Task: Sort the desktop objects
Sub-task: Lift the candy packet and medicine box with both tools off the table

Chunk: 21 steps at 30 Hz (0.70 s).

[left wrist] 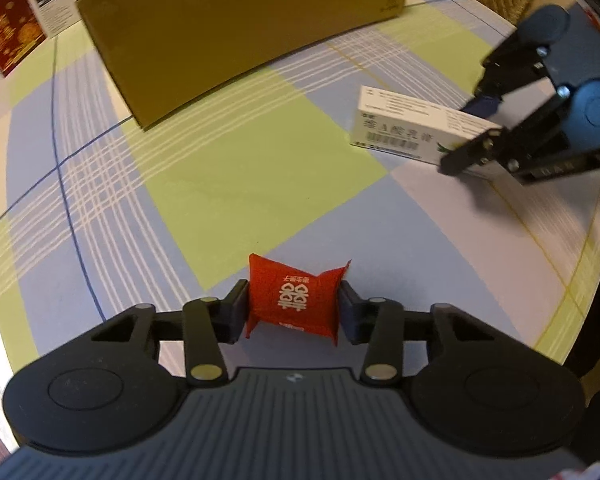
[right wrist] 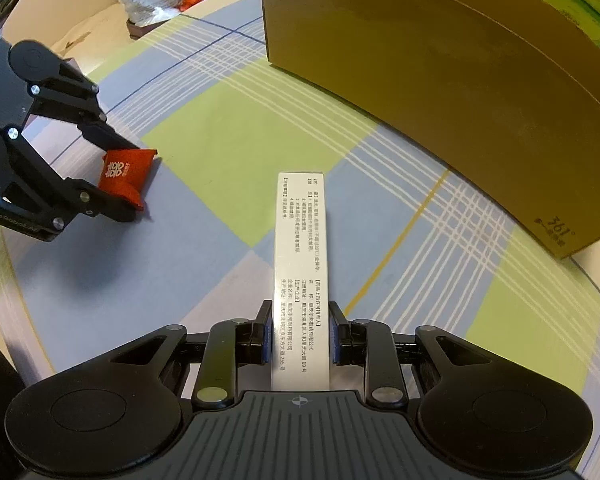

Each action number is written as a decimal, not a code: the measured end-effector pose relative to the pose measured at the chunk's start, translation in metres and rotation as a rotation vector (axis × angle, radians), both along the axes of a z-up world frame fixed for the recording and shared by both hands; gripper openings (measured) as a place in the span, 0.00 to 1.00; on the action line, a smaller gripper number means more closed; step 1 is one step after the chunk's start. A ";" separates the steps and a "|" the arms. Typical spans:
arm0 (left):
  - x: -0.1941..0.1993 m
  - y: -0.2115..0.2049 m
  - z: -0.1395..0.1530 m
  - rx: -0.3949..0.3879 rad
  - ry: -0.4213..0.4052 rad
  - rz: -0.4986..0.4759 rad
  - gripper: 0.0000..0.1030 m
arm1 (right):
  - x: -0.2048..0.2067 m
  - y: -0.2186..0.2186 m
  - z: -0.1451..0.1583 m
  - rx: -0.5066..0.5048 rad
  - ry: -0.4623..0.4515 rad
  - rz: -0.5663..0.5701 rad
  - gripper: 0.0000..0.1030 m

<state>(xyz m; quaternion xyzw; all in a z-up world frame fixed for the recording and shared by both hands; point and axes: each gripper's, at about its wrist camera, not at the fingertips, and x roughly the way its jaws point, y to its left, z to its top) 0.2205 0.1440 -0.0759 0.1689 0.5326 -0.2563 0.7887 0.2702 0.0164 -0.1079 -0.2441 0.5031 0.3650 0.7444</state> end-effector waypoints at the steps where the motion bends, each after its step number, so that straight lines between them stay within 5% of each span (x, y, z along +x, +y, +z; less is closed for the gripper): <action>1: -0.002 0.000 0.000 -0.004 0.000 0.017 0.37 | -0.001 -0.002 0.002 0.006 0.001 -0.010 0.22; 21: -0.042 -0.015 0.044 -0.050 -0.058 0.194 0.37 | -0.041 -0.031 0.037 0.068 -0.020 -0.100 0.22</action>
